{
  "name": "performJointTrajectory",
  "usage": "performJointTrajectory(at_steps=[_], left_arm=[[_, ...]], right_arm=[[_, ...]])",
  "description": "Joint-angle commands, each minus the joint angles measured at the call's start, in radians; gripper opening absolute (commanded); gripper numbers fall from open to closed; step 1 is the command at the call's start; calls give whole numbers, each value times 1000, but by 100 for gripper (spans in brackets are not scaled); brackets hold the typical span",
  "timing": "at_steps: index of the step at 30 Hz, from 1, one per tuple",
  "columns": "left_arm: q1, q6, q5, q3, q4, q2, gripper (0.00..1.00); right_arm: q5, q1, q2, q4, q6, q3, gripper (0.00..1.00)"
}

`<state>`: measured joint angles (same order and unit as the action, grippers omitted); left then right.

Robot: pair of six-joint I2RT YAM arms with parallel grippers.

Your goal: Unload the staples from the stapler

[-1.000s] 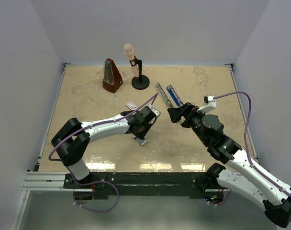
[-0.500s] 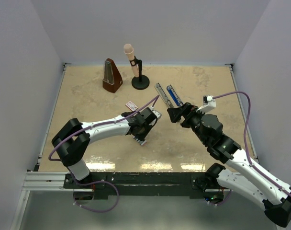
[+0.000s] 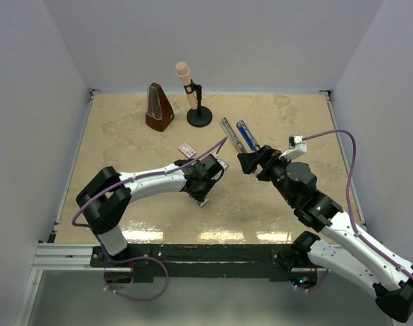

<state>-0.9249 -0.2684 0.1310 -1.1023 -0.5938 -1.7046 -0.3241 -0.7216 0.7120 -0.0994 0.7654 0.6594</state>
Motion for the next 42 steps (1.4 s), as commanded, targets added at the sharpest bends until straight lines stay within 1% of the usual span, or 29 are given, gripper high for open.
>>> performJointTrajectory(at_steps=[1,24,30,36,42], left_arm=[[-6,21,-1,-2,-3,-7,19],[-17,29,13,-24,-8,-58,24],[-17,31,13,-22,-8,-56,26],[-15,35,-5,-21,-6,-56,31],[-17,23,2,-25,0,-32,31]], right_arm=[[-27,1,-13,17,5,9,99],[-32,1,-19,9,-3,19,99],[-35,1,-16,10,-9,23,99],[-32,1,-13,13,-9,22,99],[-27,2,-9,18,-14,16,99]])
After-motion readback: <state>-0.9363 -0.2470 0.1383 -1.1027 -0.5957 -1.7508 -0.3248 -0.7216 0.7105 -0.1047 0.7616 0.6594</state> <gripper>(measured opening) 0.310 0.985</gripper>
